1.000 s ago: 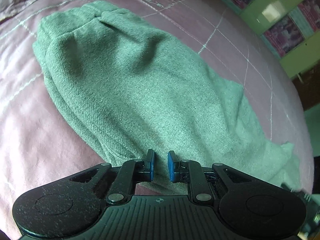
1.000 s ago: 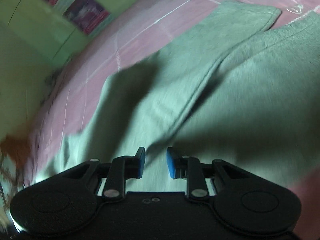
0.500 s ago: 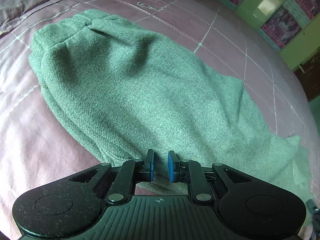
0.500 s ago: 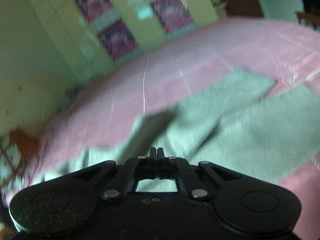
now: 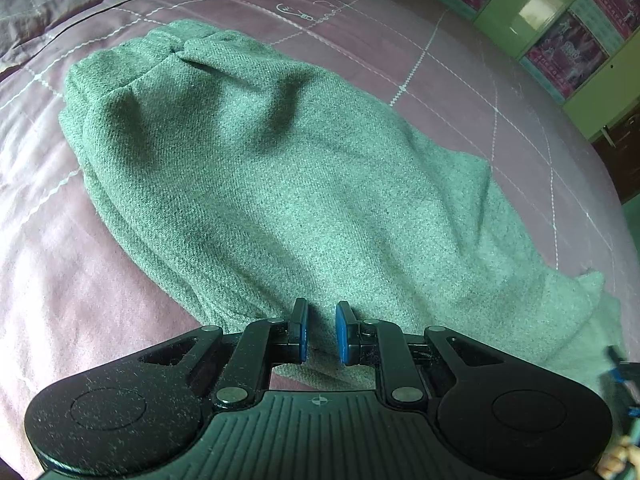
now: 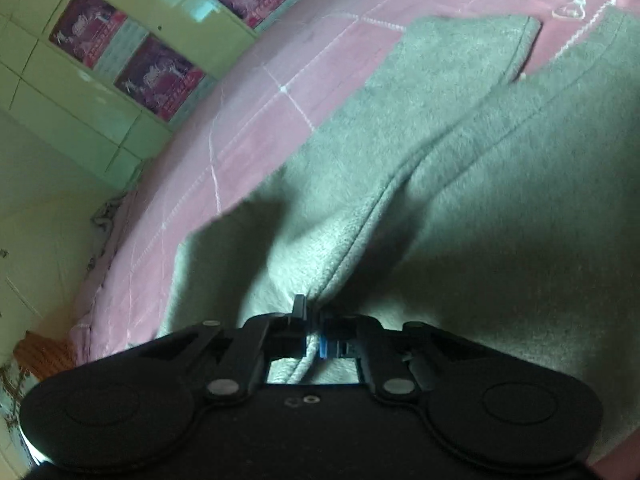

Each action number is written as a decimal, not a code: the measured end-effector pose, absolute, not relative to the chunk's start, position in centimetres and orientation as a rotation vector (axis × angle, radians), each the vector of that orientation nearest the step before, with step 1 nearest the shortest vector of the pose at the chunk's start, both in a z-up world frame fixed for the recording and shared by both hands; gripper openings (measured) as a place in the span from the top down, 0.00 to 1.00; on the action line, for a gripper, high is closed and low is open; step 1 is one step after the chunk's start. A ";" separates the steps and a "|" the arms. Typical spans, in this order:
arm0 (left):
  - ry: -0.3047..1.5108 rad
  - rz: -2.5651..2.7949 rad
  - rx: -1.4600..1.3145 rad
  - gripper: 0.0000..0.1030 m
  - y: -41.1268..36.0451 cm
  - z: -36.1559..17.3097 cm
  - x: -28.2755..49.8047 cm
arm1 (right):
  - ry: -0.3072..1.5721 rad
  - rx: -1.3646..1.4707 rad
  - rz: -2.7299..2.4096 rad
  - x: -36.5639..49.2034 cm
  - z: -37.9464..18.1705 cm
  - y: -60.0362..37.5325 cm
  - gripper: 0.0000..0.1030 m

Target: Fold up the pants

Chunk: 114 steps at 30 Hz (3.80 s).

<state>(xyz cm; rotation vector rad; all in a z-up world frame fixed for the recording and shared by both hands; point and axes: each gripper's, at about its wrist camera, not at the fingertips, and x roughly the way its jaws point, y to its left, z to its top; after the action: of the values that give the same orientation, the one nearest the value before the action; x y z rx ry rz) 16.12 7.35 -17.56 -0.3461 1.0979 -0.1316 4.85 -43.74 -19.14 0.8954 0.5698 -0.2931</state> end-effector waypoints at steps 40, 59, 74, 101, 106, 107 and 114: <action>1.084 -0.216 -0.084 0.83 -4.1 -17.1 11.9 | 0.505 0.765 -0.304 1.1 -16.1 -52.0 0.69; 1.051 -0.226 -0.041 0.83 -4.3 -16.9 11.7 | 0.564 0.622 -0.588 -10.8 -18.3 -53.4 0.95; 1.040 -0.212 -0.038 0.83 -4.4 -16.2 11.6 | 0.531 0.618 -0.721 -14.3 -16.0 -53.4 0.79; 0.940 -0.321 0.138 0.83 -19.3 -17.6 18.5 | 0.793 0.207 -0.214 6.5 -18.3 -42.9 0.74; 0.993 -0.385 0.056 0.83 -19.0 -16.2 17.8 | 0.767 0.180 -0.322 7.2 -18.1 -44.5 0.83; 0.981 -0.416 0.076 0.83 -19.0 -16.1 16.7 | 0.758 0.222 -0.325 6.6 -17.6 -45.0 0.82; 0.945 -0.456 0.108 0.82 -14.8 -17.1 10.7 | 0.740 0.128 -0.318 0.2 -19.1 -45.7 0.75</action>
<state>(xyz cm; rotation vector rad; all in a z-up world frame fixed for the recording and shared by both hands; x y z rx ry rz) 10.69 -14.79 -17.09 0.1080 0.9446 -0.4564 0.16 -45.71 -19.10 0.1279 0.7399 -0.3181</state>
